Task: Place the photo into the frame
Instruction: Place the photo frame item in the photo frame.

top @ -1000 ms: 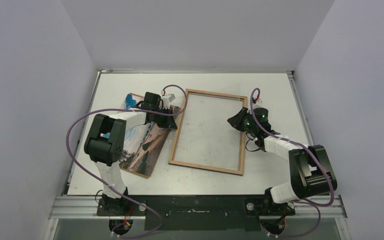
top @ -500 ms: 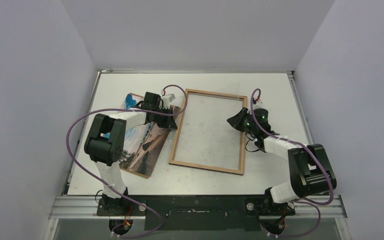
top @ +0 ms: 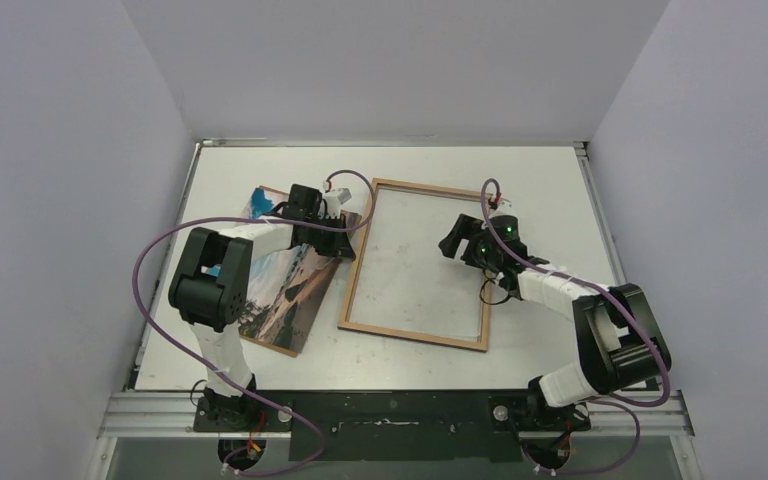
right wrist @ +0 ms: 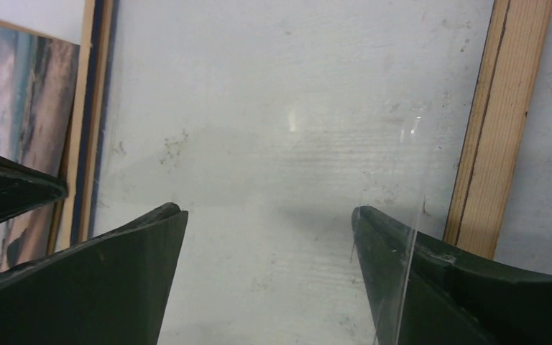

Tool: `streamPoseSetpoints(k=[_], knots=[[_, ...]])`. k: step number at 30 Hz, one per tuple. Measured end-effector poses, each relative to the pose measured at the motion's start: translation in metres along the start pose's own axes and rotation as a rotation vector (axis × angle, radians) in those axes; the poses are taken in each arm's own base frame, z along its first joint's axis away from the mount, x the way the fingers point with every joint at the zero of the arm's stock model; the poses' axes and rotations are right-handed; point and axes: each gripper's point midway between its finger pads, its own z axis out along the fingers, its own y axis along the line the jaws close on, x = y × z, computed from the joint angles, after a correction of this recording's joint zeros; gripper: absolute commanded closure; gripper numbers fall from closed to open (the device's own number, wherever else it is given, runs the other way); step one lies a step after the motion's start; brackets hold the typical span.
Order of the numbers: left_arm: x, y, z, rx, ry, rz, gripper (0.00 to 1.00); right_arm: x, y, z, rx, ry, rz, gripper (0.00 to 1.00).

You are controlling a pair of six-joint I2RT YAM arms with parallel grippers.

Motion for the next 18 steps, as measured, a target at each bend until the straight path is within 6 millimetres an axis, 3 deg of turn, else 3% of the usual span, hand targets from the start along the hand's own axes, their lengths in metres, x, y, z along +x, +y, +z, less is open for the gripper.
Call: streamPoseSetpoints(k=[1,4,18], knots=[[0.0001,-0.0002,0.0,0.001,0.001,0.0,1.0,0.0017,-0.0003,0.0,0.016,0.007,-0.015,0.01],[0.0006,-0.0006,0.0002,0.003,0.002,-0.001,1.0,0.0036,0.0008,-0.0006,0.06,0.025,-0.06,0.1],[0.0007,-0.0007,0.0002,0.004,0.003,-0.001,1.0,-0.0033,-0.0009,-0.0044,0.205,0.061,-0.208,0.1]])
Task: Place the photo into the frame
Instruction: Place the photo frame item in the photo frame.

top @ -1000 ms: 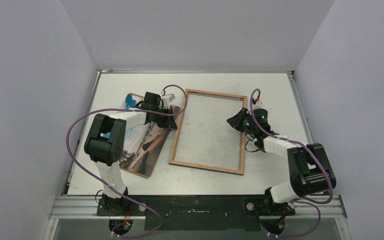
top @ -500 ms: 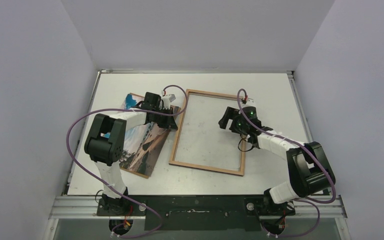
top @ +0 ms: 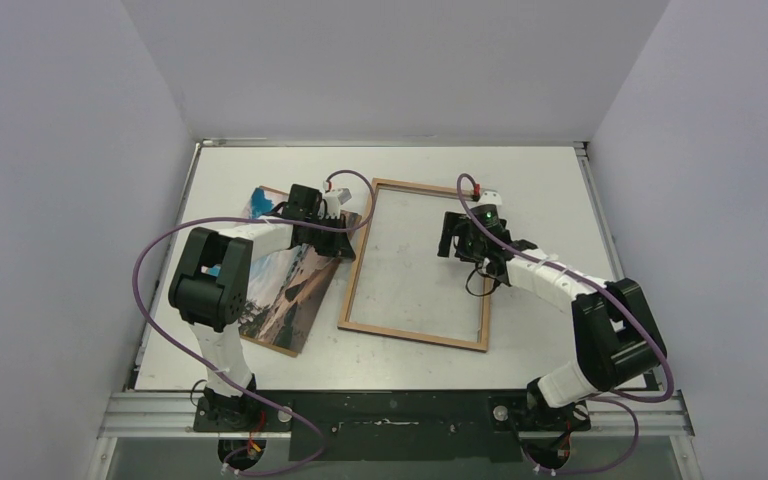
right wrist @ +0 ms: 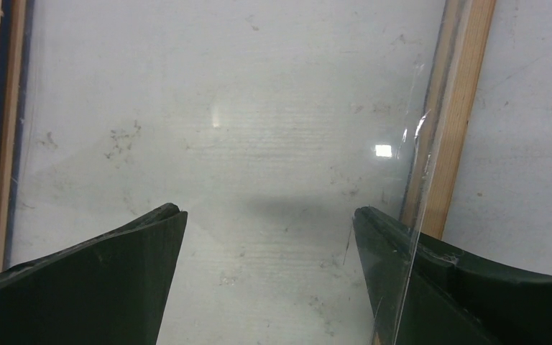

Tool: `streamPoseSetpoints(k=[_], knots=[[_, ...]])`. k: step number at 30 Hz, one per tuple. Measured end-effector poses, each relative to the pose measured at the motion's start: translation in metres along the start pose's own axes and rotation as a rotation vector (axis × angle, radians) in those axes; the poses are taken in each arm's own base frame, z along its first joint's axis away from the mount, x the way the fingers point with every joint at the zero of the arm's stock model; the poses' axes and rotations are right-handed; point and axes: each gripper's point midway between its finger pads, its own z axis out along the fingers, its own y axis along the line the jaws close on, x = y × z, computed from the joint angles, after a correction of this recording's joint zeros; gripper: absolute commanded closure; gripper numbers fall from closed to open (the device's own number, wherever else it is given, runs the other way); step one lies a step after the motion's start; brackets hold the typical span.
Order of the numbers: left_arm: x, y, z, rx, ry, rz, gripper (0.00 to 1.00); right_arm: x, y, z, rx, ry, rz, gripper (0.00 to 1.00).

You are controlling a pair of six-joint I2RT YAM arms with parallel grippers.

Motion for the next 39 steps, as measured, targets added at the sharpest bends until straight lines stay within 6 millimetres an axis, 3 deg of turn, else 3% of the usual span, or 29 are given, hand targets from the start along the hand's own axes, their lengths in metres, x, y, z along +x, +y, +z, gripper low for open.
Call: streamPoseSetpoints(k=[13,39], knots=[[0.0,-0.001,0.0,0.004,0.002,0.0,1.0,0.004,-0.011,-0.001,0.071,0.021,-0.043,0.1],[0.0,-0.001,0.0,0.006,0.002,-0.002,1.0,0.002,-0.012,-0.001,0.108,0.027,-0.083,0.1]])
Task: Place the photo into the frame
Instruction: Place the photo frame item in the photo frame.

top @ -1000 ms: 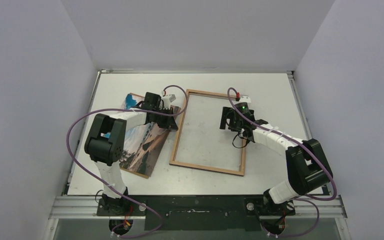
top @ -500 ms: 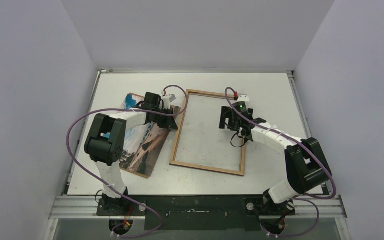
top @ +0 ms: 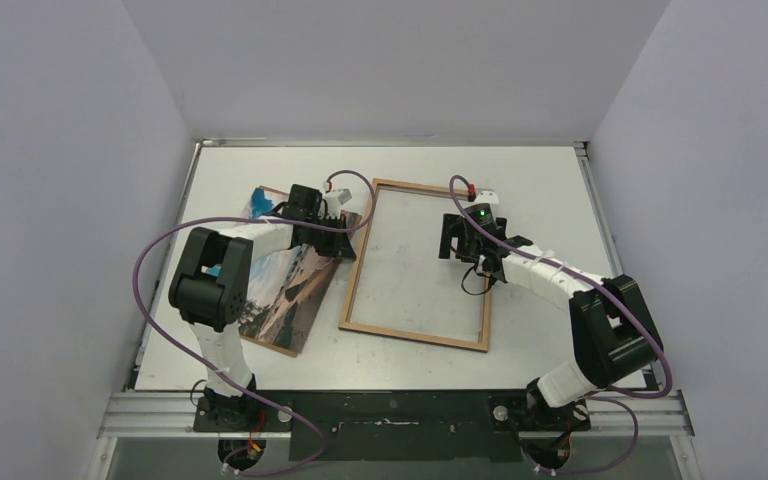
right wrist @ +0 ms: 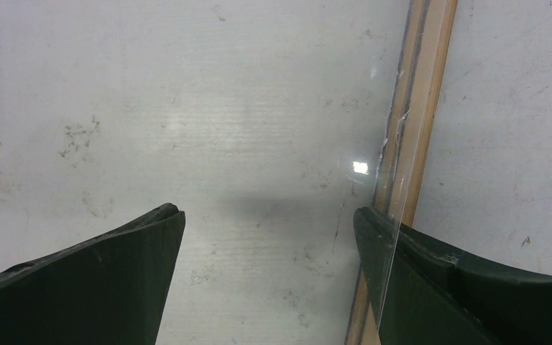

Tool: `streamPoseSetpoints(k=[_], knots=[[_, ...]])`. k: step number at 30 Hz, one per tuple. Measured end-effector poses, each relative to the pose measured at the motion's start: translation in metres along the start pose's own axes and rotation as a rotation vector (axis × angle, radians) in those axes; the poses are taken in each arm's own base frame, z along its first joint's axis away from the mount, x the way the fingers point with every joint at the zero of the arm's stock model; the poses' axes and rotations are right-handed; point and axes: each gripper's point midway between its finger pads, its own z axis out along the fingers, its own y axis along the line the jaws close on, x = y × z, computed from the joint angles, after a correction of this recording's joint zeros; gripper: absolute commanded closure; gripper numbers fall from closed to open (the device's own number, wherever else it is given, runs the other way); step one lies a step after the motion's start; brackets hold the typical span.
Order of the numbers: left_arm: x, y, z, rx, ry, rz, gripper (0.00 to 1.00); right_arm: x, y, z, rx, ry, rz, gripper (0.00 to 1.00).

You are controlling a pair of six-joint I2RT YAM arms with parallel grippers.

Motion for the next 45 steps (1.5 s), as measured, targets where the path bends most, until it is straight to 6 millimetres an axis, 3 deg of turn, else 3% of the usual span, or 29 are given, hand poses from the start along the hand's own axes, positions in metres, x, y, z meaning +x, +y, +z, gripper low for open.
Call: streamPoseSetpoints(k=[45], knots=[[0.0,0.0,0.0,0.003,0.001,-0.002,1.0,0.0,-0.028,0.003,0.004,0.05,0.035,0.1]])
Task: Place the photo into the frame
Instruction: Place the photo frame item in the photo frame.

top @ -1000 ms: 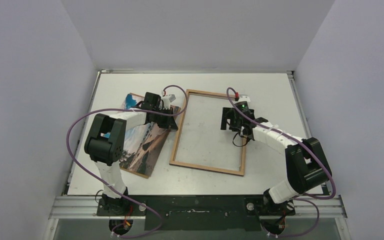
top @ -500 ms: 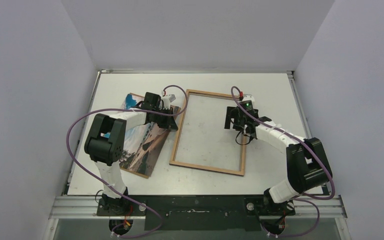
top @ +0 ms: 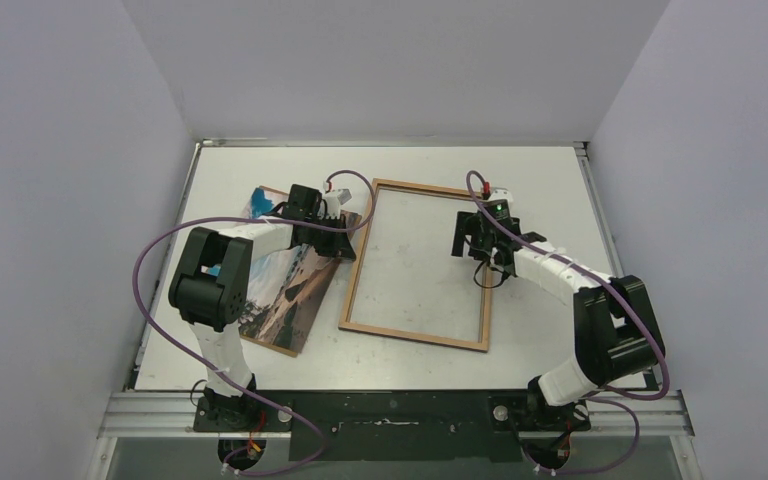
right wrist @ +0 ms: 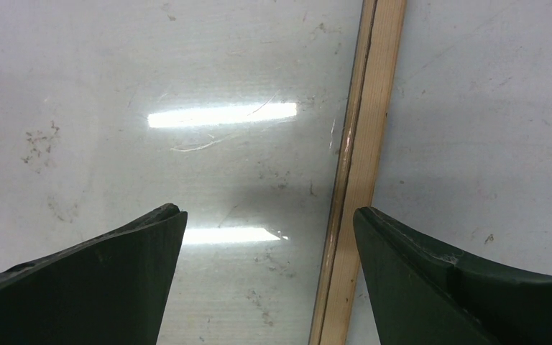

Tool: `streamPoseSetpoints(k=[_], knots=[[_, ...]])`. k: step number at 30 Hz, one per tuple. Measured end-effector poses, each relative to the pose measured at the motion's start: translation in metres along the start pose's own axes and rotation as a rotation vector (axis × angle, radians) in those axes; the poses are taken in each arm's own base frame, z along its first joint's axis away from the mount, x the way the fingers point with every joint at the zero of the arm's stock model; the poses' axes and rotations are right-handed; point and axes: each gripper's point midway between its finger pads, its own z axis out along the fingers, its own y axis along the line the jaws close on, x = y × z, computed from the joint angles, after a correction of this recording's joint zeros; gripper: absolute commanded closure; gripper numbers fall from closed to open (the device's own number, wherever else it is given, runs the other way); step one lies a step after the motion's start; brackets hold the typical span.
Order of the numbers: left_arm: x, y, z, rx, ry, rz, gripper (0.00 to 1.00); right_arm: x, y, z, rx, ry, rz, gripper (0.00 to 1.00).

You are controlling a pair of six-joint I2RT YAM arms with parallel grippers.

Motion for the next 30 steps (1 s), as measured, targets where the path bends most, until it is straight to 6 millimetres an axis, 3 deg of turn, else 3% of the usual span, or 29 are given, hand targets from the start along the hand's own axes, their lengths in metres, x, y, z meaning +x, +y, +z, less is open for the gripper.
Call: streamPoseSetpoints(k=[7,13,20,22,24,26,28,30], knots=[[0.0,0.0,-0.001,0.0,0.002,-0.004,1.0,-0.002,0.004,-0.001,-0.02,0.0,0.0,0.1],[0.002,0.0,-0.003,0.003,0.016,-0.02,1.0,-0.023,0.012,-0.005,-0.036,-0.044,0.011,0.09],[0.008,-0.001,-0.004,0.011,0.039,-0.034,1.0,-0.038,0.004,-0.015,-0.027,-0.087,0.058,0.06],[0.009,-0.003,-0.006,0.017,0.052,-0.04,0.91,-0.043,0.006,-0.021,-0.028,-0.104,0.066,0.08],[0.007,-0.005,-0.013,0.026,0.065,-0.047,0.74,-0.046,0.023,-0.027,-0.046,-0.112,0.051,0.09],[-0.004,-0.006,-0.025,0.037,0.059,-0.051,0.58,-0.048,0.052,-0.036,-0.092,-0.123,0.02,0.09],[-0.029,0.0,-0.052,0.038,0.011,-0.055,0.52,-0.052,0.089,-0.048,-0.157,-0.145,-0.012,0.09],[-0.063,0.017,-0.09,0.006,-0.075,-0.04,0.47,-0.054,0.123,-0.057,-0.219,-0.161,-0.039,0.1]])
